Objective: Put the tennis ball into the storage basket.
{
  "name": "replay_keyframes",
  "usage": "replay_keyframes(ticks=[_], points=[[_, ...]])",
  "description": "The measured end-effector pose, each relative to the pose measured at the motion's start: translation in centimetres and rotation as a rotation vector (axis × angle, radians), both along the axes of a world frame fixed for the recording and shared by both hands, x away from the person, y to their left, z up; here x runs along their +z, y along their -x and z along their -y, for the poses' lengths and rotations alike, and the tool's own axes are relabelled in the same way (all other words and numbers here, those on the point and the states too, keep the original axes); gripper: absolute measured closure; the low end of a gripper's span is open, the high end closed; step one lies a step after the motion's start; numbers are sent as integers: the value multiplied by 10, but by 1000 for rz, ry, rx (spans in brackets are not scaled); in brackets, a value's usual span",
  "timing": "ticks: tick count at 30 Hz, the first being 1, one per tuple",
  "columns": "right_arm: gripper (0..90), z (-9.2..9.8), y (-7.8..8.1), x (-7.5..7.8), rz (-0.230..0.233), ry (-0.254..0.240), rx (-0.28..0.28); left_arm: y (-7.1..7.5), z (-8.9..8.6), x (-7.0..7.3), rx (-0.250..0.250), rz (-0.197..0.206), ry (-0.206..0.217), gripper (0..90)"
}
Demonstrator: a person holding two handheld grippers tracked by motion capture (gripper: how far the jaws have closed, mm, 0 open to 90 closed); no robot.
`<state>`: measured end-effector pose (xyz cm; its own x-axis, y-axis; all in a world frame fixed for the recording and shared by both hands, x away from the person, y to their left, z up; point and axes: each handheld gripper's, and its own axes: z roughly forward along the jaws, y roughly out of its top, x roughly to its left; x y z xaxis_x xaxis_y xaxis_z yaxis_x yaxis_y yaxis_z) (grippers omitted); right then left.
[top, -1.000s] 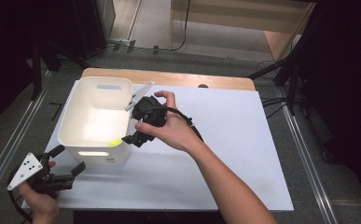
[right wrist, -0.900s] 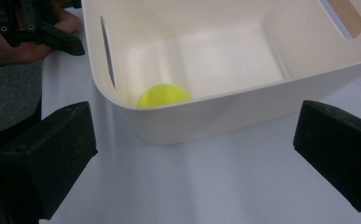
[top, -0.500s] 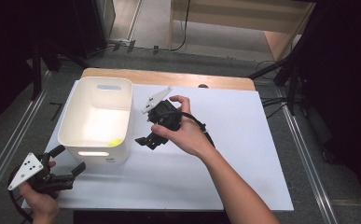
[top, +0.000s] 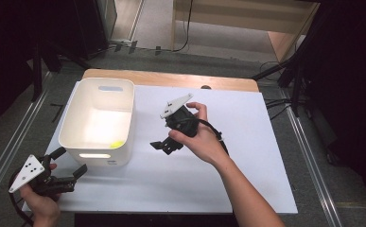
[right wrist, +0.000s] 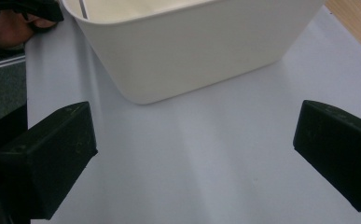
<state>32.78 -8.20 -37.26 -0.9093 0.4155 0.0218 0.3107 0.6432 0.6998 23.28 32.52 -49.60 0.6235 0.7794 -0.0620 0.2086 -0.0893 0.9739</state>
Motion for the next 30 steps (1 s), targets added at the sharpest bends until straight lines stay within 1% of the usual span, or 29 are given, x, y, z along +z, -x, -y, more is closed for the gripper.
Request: replay_keyframes(ticks=[2,5,7,8,10,12,16,21,23,25,30], points=[[0,2,0,0,-3,-3,-1,0,0,0,0,0,1,0],[0,12,3,-4,1,-9,-17,0,0,0,1,0,1,0],[0,13,3,-4,0,-8,-19,0,1,0,2,0,2,0],[0,18,5,-6,-2,-13,-31,0,1,0,4,-2,0,0],[0,20,5,-7,-2,-16,-31,0,1,0,4,-1,-1,0],[0,27,7,-10,5,-21,-42,0,1,0,5,-1,-1,0],[0,33,9,-12,7,-25,-57,0,1,0,5,0,-2,0],[0,45,11,-19,9,-47,-78,0,1,0,7,0,-2,0],[0,53,13,-23,11,-60,-90,0,1,0,7,0,-3,0],[0,55,13,-24,8,-63,-94,0,1,0,7,0,-3,0],[0,68,16,-32,11,-88,-126,0,1,0,7,0,-3,0]])
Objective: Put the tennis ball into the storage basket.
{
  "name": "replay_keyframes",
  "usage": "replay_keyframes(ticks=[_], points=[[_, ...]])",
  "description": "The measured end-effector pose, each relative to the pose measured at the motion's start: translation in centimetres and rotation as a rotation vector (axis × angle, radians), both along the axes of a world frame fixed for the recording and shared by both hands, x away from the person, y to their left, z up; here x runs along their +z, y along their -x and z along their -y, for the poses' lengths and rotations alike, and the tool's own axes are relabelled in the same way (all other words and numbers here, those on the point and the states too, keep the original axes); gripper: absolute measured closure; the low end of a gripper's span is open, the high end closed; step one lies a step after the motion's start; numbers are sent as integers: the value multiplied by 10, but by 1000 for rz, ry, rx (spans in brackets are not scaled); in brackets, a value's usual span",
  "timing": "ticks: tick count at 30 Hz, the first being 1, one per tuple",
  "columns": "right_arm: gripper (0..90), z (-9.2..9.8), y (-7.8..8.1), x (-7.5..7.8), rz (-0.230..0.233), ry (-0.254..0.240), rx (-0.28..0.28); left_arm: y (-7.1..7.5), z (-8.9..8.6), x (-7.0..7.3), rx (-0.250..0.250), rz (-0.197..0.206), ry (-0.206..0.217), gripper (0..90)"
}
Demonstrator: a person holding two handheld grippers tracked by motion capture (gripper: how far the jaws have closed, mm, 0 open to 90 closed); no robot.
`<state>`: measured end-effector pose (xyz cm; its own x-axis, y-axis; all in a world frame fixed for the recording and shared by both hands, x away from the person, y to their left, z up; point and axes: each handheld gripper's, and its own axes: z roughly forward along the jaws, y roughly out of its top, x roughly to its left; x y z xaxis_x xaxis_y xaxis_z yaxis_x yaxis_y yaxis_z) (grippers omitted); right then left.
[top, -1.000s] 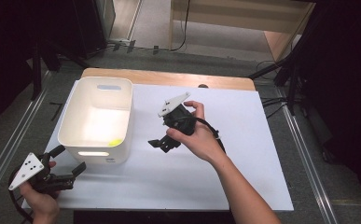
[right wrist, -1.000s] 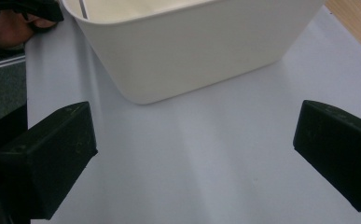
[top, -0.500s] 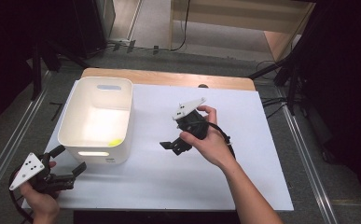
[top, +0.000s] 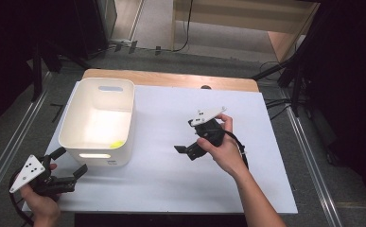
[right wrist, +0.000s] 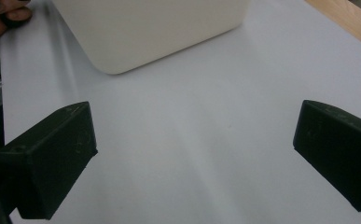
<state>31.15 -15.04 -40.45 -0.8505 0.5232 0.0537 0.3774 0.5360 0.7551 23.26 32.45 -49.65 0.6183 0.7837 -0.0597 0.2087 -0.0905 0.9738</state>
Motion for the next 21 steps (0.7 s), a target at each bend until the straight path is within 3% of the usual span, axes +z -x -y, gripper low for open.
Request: replay_keyframes(ticks=[14,16,21], points=[[0,40,11,-17,28,-74,-79,0,0,0,3,-1,1,0],[0,50,15,-23,25,-109,-92,0,0,0,4,-1,2,0],[0,63,20,-31,29,-122,-113,0,0,0,5,-2,-1,0]])
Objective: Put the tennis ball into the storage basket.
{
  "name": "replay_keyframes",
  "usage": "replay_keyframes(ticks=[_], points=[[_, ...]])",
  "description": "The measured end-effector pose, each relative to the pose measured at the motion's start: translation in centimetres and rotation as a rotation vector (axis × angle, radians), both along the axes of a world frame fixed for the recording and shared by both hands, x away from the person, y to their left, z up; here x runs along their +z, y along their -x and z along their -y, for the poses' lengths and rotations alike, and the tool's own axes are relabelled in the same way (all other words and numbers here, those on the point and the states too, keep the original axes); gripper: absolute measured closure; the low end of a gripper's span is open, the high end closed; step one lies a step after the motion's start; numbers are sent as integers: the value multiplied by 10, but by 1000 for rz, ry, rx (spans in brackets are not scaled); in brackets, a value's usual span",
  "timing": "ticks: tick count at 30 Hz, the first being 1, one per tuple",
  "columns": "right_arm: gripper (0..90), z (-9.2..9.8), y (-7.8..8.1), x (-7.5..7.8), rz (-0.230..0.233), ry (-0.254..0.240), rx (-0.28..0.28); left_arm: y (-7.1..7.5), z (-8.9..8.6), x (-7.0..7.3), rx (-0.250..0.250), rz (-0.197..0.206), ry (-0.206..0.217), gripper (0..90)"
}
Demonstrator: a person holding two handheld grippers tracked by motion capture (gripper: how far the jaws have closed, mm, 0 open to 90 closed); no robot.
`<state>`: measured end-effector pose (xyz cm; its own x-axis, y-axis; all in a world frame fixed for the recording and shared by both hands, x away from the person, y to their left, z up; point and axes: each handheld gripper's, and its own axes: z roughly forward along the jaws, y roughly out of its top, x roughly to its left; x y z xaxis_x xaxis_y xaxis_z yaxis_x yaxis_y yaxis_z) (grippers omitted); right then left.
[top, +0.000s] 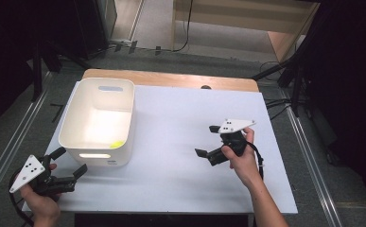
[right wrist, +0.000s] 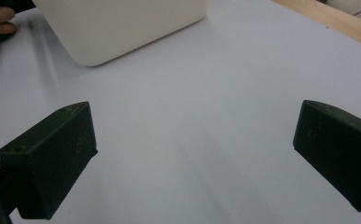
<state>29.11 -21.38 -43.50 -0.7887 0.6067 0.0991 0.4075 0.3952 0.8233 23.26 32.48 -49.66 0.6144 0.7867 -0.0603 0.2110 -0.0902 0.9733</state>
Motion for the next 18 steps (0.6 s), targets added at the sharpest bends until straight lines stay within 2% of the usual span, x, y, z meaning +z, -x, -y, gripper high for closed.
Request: replay_keyframes(ticks=[6,11,18], points=[[0,19,10,-12,18,-18,-40,0,0,0,0,0,3,0],[0,37,19,-24,22,-60,-77,0,1,0,-1,2,-1,0],[0,51,28,-35,33,-86,-110,0,1,0,-2,5,-4,0]])
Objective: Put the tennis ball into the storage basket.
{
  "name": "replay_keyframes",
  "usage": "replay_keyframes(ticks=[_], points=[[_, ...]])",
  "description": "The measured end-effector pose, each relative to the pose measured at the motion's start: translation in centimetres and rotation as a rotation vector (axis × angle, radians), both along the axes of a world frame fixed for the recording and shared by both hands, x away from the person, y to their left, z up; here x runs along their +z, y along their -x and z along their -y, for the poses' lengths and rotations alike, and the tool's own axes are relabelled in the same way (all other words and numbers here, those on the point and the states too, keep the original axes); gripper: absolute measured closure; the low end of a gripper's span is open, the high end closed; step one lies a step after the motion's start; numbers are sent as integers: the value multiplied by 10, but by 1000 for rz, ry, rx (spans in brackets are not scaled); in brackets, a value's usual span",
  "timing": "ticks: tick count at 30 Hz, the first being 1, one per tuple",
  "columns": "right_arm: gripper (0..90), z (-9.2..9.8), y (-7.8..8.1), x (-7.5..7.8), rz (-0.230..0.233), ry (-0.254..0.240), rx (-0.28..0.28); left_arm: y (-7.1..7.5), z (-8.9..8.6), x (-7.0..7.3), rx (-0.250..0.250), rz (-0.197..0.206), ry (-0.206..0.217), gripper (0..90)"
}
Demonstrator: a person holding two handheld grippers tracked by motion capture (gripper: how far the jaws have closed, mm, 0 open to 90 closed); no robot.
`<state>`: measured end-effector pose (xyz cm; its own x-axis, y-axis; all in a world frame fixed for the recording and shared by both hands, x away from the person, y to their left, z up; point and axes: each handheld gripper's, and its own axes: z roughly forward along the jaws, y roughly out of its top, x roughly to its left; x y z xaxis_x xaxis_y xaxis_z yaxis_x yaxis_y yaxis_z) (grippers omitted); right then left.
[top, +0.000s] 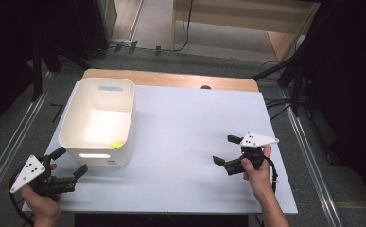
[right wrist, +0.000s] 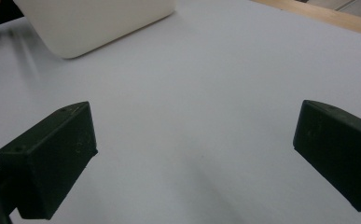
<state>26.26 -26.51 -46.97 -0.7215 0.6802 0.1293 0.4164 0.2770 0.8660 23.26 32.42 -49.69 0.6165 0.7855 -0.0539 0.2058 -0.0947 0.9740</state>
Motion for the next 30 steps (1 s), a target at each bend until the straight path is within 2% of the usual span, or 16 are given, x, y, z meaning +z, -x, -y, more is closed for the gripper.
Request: replay_keyframes(ticks=[9,18,20,22,27,30], points=[[0,25,12,-16,37,-47,-74,0,0,0,-2,-1,1,0],[0,47,18,-30,52,-80,-140,1,-1,1,-1,-3,2,0],[0,55,22,-35,66,-77,-160,0,0,1,-1,-3,3,0],[0,57,23,-36,65,-74,-165,1,0,1,-1,-3,4,0],[0,70,27,-41,70,-105,-204,1,0,1,-1,-3,3,0],[0,70,26,-41,66,-107,-205,0,0,1,-1,-4,2,0]])
